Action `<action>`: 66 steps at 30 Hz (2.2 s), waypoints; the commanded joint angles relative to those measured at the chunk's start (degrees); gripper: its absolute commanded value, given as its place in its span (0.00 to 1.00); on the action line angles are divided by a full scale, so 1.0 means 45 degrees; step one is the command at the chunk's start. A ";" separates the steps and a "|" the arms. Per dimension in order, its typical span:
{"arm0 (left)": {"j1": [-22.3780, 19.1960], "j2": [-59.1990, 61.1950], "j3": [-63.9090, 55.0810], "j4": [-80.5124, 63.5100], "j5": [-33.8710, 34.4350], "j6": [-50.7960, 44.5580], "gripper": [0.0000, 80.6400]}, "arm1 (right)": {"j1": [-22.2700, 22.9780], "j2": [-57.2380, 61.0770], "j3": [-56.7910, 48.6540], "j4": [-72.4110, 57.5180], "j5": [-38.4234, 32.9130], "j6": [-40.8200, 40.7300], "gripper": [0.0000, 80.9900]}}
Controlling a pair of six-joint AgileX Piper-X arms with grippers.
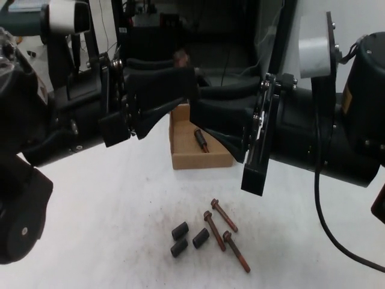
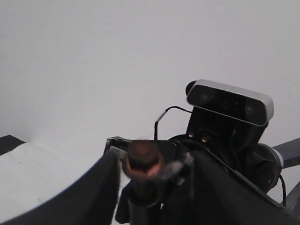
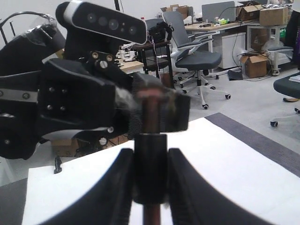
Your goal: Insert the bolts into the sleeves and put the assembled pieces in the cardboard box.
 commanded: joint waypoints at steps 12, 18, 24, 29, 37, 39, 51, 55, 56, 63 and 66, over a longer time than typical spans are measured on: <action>0.0048 -0.0103 -0.0994 -0.0077 -0.0199 0.0172 0.59 | -0.0061 -0.0052 -0.0185 -0.0354 -0.0148 0.0032 0.01; 0.0646 -0.0270 -0.1310 -0.0077 -0.1859 0.1369 0.36 | -0.0123 -0.0052 -0.0185 -0.0324 0.0344 0.0673 0.01; 0.1165 -0.0514 -0.1413 -0.0048 -0.2777 0.2768 0.00 | -0.0499 0.0340 -0.1219 0.2706 0.3100 0.0951 0.01; 0.1220 -0.0543 -0.1413 0.1780 -0.3074 0.3324 0.00 | -0.1313 0.2195 -0.3718 0.6107 0.3297 0.0899 0.01; 0.1220 -0.0965 -0.1413 0.8108 -0.6489 0.4799 0.00 | -0.2238 0.6734 -0.8782 1.0368 0.3297 0.0899 0.01; 0.1220 -0.1164 -0.1413 0.9826 -0.7221 0.5402 0.00 | -0.2335 0.7888 -1.0062 1.1053 0.3297 0.0899 0.01; 0.1220 -0.1369 -0.1387 1.5863 -0.8990 0.8419 0.00 | -0.2922 1.3091 -1.5292 1.4078 0.4530 0.0899 0.01; 0.1220 -0.1369 -0.1387 1.5921 -0.9209 0.8701 0.00 | -0.3130 1.3556 -1.5683 1.3948 0.4530 0.0899 0.01; 0.1220 -0.1369 -0.1387 1.5921 -0.9252 0.8732 0.00 | -0.3200 1.3563 -1.5678 1.3857 0.4530 0.0838 0.00; 0.1220 -0.1369 -0.1387 1.5921 -0.9252 0.8873 0.00 | -0.3397 1.3560 -1.5678 1.3845 0.4530 0.0093 0.31; 0.1220 -0.1369 -0.1387 1.5921 -0.9173 0.8960 0.00 | -0.3403 1.3560 -1.5678 1.3845 0.4530 0.0093 0.38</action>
